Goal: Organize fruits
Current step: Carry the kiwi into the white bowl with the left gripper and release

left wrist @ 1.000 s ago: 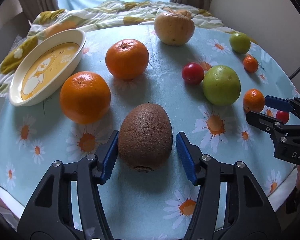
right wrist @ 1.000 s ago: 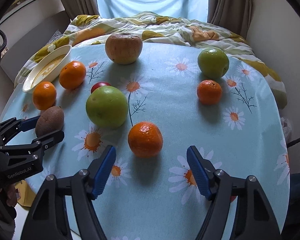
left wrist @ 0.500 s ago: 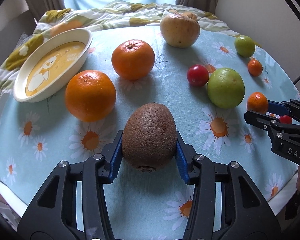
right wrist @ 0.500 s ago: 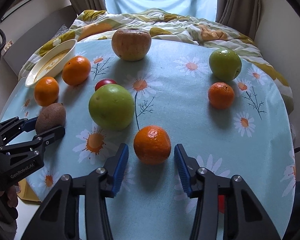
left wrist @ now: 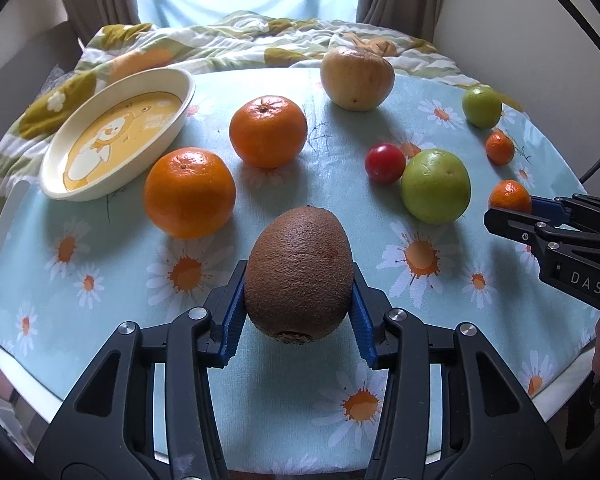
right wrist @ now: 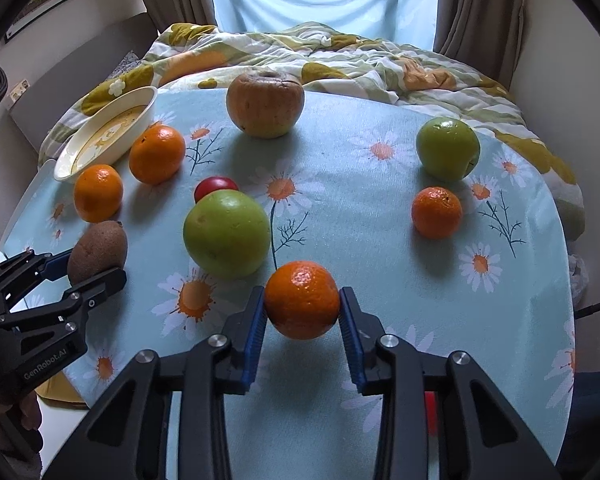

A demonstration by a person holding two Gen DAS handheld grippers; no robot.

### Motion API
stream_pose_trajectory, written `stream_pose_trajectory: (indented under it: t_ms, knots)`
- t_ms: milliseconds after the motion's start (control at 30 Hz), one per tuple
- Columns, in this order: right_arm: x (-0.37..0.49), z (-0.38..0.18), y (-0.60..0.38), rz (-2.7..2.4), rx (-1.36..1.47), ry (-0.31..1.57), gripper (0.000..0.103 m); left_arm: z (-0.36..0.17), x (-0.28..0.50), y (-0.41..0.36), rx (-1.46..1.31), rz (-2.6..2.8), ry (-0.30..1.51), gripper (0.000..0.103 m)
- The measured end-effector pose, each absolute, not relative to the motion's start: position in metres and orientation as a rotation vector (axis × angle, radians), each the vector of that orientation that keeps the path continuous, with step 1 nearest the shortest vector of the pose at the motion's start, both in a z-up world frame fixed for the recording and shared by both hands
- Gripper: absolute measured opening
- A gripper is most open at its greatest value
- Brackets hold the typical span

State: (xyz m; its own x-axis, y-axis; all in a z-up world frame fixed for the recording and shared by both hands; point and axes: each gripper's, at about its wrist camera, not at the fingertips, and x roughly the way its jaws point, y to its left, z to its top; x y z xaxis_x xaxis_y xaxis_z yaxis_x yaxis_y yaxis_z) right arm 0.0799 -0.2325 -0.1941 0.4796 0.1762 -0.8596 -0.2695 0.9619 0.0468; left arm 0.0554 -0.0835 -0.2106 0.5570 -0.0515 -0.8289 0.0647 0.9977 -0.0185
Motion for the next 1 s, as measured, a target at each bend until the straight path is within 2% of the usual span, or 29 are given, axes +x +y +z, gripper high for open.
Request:
stream_pose_trajectory:
  t_ms: [533, 1000]
  knots:
    - [0.073, -0.117, -0.217, 0.387, -0.124, 0.93, 0.033, -0.122, 0.04, -0.072, -0.023, 0.013, 0.818, 0.051]
    - [0.126, -0.084, -0.133, 0.43, -0.105, 0.891, 0.033, -0.088, 0.099, 0.016, -0.002, -0.003, 0.777, 0.051]
